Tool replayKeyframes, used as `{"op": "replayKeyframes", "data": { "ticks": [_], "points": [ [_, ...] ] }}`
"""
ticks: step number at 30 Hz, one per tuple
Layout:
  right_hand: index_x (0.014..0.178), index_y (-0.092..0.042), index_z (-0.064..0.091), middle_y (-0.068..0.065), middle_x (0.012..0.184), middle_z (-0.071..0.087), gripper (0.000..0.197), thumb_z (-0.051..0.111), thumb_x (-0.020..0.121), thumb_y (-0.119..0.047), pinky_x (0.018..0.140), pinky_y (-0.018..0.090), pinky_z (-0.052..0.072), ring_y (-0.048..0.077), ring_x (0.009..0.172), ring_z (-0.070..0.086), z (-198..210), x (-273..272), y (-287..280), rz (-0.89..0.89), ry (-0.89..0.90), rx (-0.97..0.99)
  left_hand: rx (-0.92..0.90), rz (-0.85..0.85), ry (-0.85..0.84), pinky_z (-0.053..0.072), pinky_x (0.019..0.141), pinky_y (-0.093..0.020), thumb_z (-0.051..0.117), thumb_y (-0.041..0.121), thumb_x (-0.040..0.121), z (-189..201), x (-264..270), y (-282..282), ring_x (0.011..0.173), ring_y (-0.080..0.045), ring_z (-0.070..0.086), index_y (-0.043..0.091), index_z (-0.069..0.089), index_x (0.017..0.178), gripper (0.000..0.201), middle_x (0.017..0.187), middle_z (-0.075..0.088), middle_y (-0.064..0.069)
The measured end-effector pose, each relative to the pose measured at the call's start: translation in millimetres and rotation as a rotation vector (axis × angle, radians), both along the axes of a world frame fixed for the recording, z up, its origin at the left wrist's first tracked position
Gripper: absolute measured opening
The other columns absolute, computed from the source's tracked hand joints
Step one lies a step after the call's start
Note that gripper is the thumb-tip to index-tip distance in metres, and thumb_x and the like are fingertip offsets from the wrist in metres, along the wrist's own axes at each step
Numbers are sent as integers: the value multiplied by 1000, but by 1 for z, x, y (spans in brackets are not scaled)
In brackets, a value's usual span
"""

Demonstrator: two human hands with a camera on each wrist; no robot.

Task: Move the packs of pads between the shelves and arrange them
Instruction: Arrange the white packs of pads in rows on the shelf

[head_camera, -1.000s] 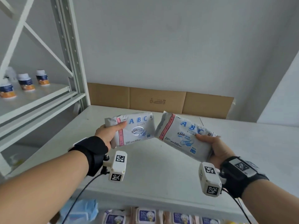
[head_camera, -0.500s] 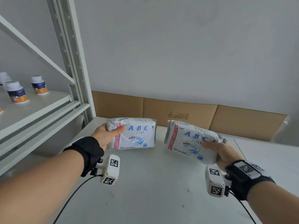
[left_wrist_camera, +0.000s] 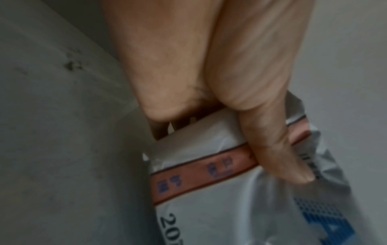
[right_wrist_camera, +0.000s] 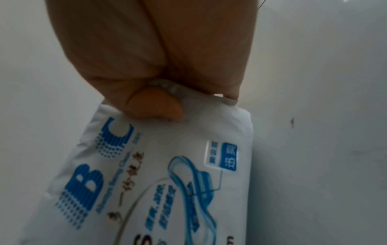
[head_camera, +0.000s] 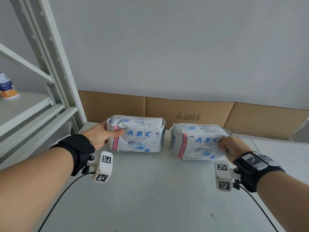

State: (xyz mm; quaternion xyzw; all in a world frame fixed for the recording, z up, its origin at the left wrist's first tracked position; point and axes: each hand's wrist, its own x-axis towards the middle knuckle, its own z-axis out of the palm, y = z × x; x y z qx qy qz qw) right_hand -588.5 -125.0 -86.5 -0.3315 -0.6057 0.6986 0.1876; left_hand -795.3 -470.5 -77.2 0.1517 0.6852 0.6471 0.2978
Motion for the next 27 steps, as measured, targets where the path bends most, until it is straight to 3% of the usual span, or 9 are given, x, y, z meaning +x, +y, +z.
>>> {"op": "replayKeyframes", "data": {
  "ticks": [4, 7, 9, 12, 15, 18, 20, 24, 27],
  "points": [
    [118, -15, 56, 24, 133, 52, 74, 19, 70, 27, 106, 56, 37, 43, 124, 45, -2, -12, -6, 7, 18, 12, -11, -65, -25, 54, 77, -25, 51, -11, 86, -8, -7, 1, 90, -14, 68, 17, 60, 110, 38, 99, 72, -1],
    [101, -21, 61, 16, 116, 60, 72, 20, 67, 27, 94, 48, 47, 36, 107, 54, -6, -21, -14, 3, 25, 0, -17, -90, -30, 48, 84, -27, 51, -13, 85, -9, -9, 3, 99, -18, 63, 14, 57, 115, 41, 106, 69, -5],
    [104, -23, 61, 10, 107, 62, 75, 20, 66, 27, 94, 46, 45, 33, 104, 54, -9, -24, -14, 2, 22, -12, -4, -113, -43, 53, 82, -27, 52, -16, 83, -8, -12, 4, 102, -20, 62, 12, 56, 118, 44, 111, 67, -7],
    [112, -22, 63, 13, 116, 62, 81, 21, 63, 28, 93, 46, 47, 35, 110, 53, -11, -25, -11, 14, 9, -28, -4, -111, -55, 58, 75, -25, 54, -21, 78, -7, -15, 4, 98, -20, 64, 11, 58, 115, 49, 110, 68, -8],
    [132, -18, 53, 14, 123, 60, 89, 23, 62, 28, 88, 43, 49, 36, 115, 51, -11, -25, -8, 12, -30, -12, -35, -71, -47, 50, 89, -39, 59, -25, 71, -10, -14, 7, 101, -26, 64, 8, 60, 114, 55, 109, 68, -12],
    [124, -27, 57, 10, 124, 58, 86, 25, 64, 27, 97, 50, 45, 37, 118, 48, -10, -22, -14, 4, -82, 47, -53, -51, -20, 48, 94, -41, 63, -26, 65, -14, -9, 10, 101, -30, 64, 9, 66, 105, 53, 99, 73, -10],
    [123, -35, 54, 4, 116, 57, 86, 27, 67, 24, 78, 42, 51, 34, 111, 49, -11, -16, -19, 13, -110, 75, -64, -45, -14, 47, 95, -41, 66, -25, 63, -16, -5, 10, 100, -28, 65, 10, 68, 102, 52, 95, 74, -8],
    [116, -2, 59, 19, 108, 59, 57, 38, 68, 20, 73, 38, 47, 38, 100, 56, -15, -1, -21, -50, -257, 112, -104, 43, -12, 44, 103, -45, 72, -20, 61, -19, 0, 8, 108, -30, 63, 4, 64, 114, 58, 112, 69, -16],
    [129, -4, 53, 19, 114, 53, 62, 45, 72, 20, 73, 30, 44, 27, 91, 52, -18, 13, -24, -69, -313, 86, -125, 100, 8, 45, 101, -40, 77, -16, 60, -22, 6, 11, 107, -27, 63, 7, 65, 112, 57, 112, 69, -13]
  ]
}}
